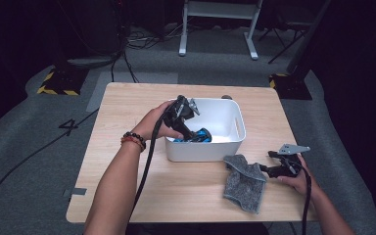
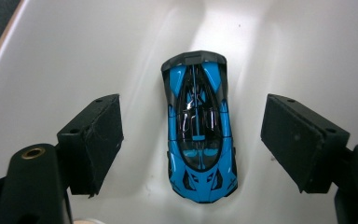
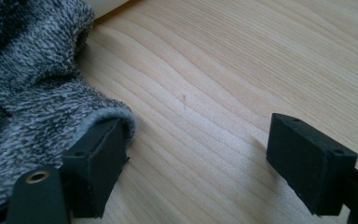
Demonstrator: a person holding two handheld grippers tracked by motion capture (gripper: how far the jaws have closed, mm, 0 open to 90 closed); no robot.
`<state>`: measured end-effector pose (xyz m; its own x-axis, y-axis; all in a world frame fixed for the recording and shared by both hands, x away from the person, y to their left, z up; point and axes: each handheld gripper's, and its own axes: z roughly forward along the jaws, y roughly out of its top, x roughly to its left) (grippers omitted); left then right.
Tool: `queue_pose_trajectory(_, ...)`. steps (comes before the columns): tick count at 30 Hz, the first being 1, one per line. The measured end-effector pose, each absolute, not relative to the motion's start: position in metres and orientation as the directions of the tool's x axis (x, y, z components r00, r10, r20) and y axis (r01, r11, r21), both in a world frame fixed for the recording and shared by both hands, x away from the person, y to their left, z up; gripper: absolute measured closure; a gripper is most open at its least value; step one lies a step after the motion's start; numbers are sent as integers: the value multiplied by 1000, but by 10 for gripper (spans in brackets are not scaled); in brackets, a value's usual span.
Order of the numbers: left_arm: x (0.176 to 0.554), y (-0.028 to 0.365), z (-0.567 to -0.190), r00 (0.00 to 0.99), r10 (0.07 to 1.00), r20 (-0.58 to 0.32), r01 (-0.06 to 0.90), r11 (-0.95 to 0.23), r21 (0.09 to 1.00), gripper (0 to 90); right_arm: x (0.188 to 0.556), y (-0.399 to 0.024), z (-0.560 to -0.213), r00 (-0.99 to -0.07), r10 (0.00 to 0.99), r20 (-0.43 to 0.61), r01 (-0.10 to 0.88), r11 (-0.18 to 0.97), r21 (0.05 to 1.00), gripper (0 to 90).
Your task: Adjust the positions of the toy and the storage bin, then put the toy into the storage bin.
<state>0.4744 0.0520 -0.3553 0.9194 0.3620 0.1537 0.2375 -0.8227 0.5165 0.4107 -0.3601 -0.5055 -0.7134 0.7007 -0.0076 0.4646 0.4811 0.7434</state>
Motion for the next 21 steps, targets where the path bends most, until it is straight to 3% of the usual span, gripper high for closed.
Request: queue_pose_trajectory(21,445,73,-338,856,451,254,217,-758,615,168,410,-360,-505,-708,707,-8,468,478,743,199)
